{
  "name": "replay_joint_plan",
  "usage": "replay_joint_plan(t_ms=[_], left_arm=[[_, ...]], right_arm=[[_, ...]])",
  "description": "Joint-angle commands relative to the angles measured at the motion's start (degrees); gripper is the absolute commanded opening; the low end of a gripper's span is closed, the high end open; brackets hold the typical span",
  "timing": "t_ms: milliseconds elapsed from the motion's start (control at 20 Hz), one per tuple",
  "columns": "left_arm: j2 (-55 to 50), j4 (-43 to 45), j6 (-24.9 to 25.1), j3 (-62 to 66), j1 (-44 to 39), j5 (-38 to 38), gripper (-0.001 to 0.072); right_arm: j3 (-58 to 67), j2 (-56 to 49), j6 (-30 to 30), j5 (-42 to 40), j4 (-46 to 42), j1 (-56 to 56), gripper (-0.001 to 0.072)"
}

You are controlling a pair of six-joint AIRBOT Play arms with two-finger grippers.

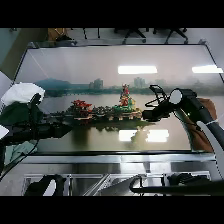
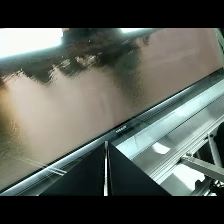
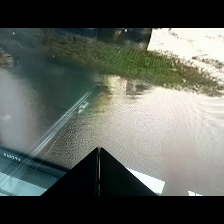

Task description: Fold the shirts.

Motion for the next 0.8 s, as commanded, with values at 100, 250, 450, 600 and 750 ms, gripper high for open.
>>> replay_joint_plan(t_ms=[100, 250, 450, 600, 750], left_arm=[[0.04, 0.02, -0.09, -0.04, 0.04, 0.11, 0.0014], [0.04, 0.02, -0.09, -0.04, 0.04, 0.17, 0.0014], [0.04, 0.02, -0.09, -0.04, 0.04, 0.20, 0.0014], [0.02, 0.02, -0.09, -0.04, 0.04, 0.20, 0.0014], [0.04, 0.98, -0.11, 0.28, 0.04, 1.09, 0.0012]], right_arm=[[0.00, 0.00, 0.02, 0.00, 0.00, 0.04, 0.0029], [0.00, 0.00, 0.02, 0.00, 0.00, 0.04, 0.0030], [0.00, 0.00, 0.04, 0.00, 0.00, 0.04, 0.0030], [0.00, 0.00, 0.04, 0.00, 0.00, 0.04, 0.0030], [0.00, 0.00, 0.02, 0.00, 0.00, 0.04, 0.0030]])
